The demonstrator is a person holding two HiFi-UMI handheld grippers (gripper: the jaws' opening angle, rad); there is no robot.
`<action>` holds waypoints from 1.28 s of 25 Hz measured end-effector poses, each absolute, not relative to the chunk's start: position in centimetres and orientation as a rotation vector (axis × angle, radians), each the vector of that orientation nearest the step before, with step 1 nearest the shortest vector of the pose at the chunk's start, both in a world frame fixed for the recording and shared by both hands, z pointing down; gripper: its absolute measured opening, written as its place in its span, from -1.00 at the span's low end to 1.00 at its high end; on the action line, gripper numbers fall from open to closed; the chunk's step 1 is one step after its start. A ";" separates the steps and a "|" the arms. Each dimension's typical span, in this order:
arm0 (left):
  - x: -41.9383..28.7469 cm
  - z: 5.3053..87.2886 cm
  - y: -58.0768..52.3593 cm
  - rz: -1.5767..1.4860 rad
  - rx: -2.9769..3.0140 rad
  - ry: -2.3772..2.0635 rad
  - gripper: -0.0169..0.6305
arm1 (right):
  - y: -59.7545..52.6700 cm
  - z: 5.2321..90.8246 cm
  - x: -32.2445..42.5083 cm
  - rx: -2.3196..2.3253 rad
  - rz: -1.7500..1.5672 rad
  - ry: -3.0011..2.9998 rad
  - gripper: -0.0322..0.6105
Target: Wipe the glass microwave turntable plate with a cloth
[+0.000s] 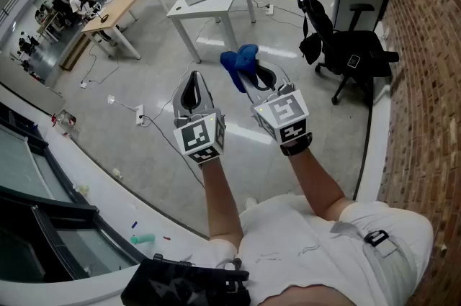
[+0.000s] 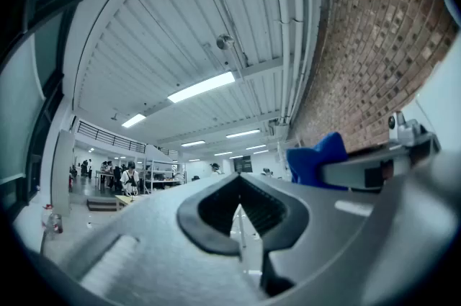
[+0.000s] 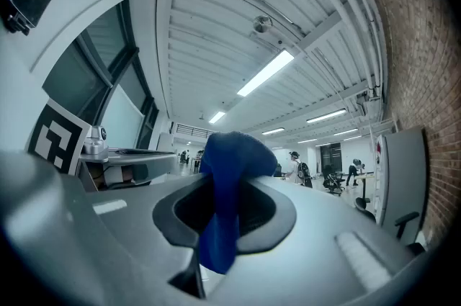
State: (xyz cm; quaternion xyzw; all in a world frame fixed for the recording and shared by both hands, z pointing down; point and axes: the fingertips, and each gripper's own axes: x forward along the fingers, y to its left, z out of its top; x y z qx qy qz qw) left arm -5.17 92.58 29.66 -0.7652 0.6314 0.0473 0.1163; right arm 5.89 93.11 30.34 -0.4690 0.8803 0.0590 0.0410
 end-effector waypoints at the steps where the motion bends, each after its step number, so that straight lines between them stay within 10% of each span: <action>1: -5.0 29.8 92.6 0.139 -2.244 1.852 -0.96 | 93.1 30.5 6.0 -1.438 0.178 2.699 -0.71; 32: 2.3 32.5 92.1 0.050 -2.244 1.889 -0.96 | 91.9 34.3 12.2 -1.439 0.060 2.752 -0.72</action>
